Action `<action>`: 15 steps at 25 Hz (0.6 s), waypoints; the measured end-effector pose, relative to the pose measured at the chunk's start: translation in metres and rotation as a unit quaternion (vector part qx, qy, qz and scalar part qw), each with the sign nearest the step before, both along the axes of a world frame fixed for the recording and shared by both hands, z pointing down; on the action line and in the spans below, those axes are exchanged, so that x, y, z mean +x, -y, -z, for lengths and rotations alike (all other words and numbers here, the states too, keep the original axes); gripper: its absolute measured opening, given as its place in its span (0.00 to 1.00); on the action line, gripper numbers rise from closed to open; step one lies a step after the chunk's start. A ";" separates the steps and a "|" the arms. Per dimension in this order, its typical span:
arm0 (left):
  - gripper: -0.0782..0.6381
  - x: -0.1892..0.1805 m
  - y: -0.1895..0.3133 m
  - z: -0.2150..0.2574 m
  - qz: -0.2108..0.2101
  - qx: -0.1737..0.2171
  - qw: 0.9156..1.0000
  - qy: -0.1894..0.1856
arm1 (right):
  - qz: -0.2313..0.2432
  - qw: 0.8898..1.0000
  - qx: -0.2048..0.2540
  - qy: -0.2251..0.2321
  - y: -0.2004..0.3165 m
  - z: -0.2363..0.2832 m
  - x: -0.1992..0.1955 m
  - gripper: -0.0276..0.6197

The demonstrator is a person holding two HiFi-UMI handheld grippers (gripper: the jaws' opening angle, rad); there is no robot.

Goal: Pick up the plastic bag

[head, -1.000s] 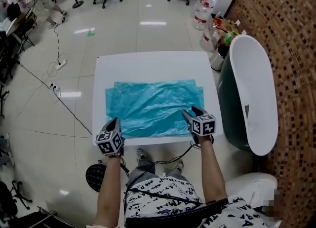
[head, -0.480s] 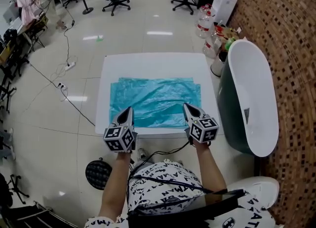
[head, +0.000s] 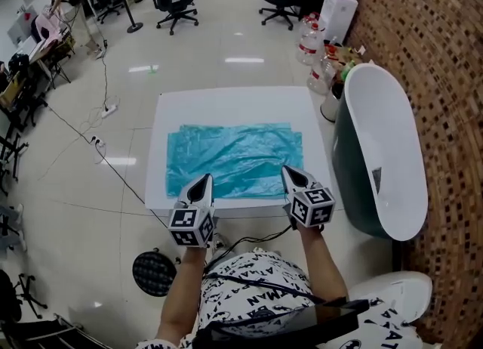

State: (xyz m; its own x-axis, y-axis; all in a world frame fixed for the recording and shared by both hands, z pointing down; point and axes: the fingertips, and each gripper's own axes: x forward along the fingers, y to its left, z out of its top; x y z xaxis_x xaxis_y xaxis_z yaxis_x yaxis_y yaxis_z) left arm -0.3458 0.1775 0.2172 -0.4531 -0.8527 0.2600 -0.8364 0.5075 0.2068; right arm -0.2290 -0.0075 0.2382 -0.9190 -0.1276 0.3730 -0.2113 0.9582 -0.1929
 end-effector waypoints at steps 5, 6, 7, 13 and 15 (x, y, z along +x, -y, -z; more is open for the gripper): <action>0.11 0.000 0.002 -0.006 0.002 -0.006 1.000 -0.007 | 0.000 1.000 0.016 -0.008 -0.003 -0.002 0.012 0.04; 0.11 -0.001 0.002 -0.006 0.002 -0.006 1.000 -0.009 | -0.001 1.000 0.018 -0.009 -0.003 -0.002 0.014 0.04; 0.11 -0.001 0.003 -0.006 0.001 -0.005 1.000 -0.012 | -0.001 1.000 0.018 -0.010 -0.004 0.000 0.014 0.04; 0.11 0.000 -0.001 -0.015 -0.005 -0.017 1.000 -0.016 | -0.003 1.000 0.022 -0.012 -0.010 0.005 0.016 0.04; 0.11 0.001 -0.001 -0.015 -0.008 -0.020 1.000 -0.012 | -0.002 1.000 0.027 -0.014 -0.012 0.006 0.014 0.04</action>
